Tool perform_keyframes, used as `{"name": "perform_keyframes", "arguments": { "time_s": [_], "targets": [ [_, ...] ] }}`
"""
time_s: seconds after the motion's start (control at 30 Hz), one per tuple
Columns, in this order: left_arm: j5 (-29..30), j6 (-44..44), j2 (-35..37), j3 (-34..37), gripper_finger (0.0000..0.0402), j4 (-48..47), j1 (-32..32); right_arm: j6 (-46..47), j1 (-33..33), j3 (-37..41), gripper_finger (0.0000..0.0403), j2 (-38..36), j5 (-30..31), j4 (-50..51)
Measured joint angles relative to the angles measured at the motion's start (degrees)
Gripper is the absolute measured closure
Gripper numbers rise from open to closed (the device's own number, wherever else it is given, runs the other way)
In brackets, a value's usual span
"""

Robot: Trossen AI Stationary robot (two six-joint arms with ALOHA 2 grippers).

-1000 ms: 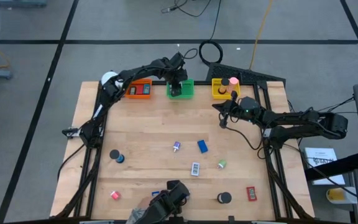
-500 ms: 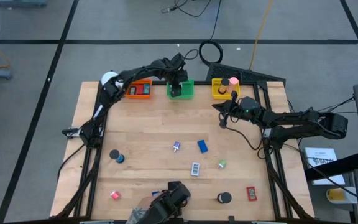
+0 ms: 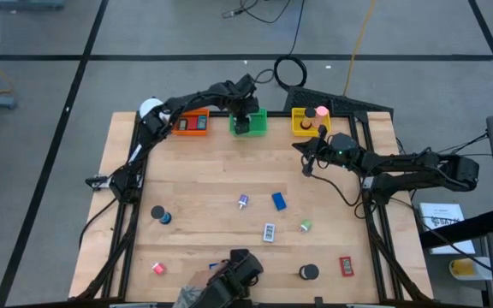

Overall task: Pick & Place Office items
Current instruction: Put the green charger adapter into the green basket

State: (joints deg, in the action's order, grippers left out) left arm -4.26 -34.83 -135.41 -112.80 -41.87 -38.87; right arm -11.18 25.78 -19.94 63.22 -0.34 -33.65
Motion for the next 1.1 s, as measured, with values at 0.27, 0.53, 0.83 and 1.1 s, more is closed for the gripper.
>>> {"name": "perform_keyframes", "arguments": {
  "time_s": [0.27, 0.53, 0.83, 1.1],
  "targets": [
    [2.5, 0.3, 0.0, 0.0, 0.0203, -1.8, 0.3, 0.0, 0.0, 0.0, 0.0402, 0.0, 0.0, 0.0],
    [3.7, 0.8, 0.4, -0.8, 0.0197, -2.6, 0.4, 0.0, 0.0, 0.0, 0.0402, 0.0, 0.0, 0.0],
    [4.1, 1.6, 0.4, -4.8, 0.0197, -4.6, 0.4, 0.0, 0.0, 0.0, 0.0402, 0.0, -0.1, 0.0],
    [3.6, 1.6, 0.5, -5.6, 0.0197, -8.0, 0.4, 0.0, 0.0, 0.0, 0.0402, 0.0, -0.2, 0.0]
  ]
}}
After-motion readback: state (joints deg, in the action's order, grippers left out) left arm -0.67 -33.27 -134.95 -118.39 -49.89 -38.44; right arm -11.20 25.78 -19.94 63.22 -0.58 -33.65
